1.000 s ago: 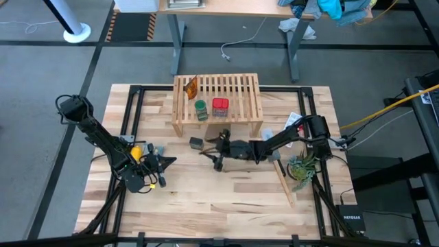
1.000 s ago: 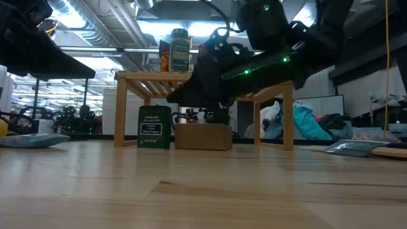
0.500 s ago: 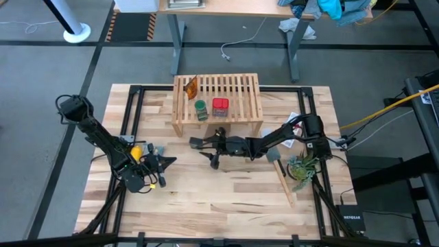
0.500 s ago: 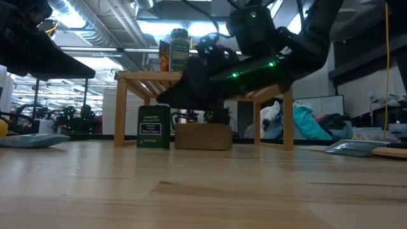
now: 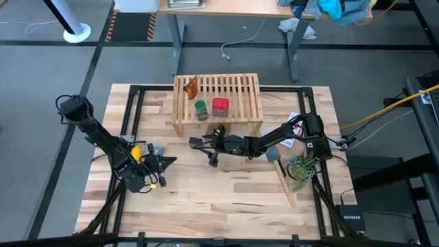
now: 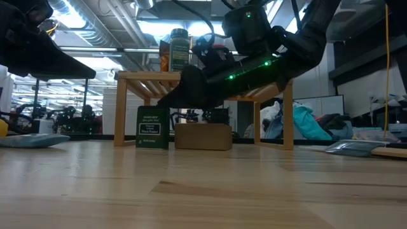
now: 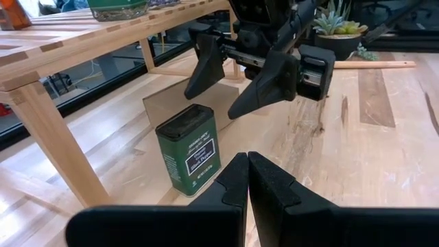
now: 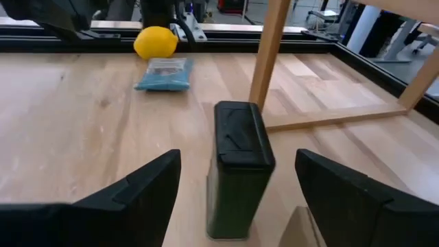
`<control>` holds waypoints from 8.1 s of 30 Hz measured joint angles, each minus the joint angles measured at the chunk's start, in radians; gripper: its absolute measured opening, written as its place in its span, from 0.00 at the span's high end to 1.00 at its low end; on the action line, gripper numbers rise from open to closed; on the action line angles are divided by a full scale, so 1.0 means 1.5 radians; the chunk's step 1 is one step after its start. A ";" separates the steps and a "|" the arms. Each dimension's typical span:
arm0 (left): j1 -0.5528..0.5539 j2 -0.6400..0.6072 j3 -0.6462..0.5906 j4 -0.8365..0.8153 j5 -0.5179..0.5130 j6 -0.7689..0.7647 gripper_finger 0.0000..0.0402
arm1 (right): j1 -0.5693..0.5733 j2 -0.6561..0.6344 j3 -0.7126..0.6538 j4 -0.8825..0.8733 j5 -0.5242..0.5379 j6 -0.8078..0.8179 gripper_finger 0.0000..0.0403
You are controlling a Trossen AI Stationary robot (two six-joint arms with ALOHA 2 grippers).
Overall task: Shelf spices
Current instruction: Put the black seasoning can on the shelf, then return to Home Position
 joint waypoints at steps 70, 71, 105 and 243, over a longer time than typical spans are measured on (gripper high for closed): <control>0.000 0.000 0.000 -0.005 0.000 0.000 0.99 | 0.116 -0.174 0.094 -0.443 -0.109 -0.006 0.72; 0.000 0.000 0.000 -0.006 0.000 0.000 0.99 | 0.117 -0.188 0.089 -0.458 -0.097 -0.004 0.72; 0.000 0.000 0.000 -0.005 0.005 -0.002 0.99 | 0.119 -0.632 0.033 -0.892 0.268 -0.006 0.72; 0.451 -0.022 -0.023 0.370 0.553 0.450 0.99 | -0.277 -1.204 -0.395 -0.623 -0.663 -0.090 0.45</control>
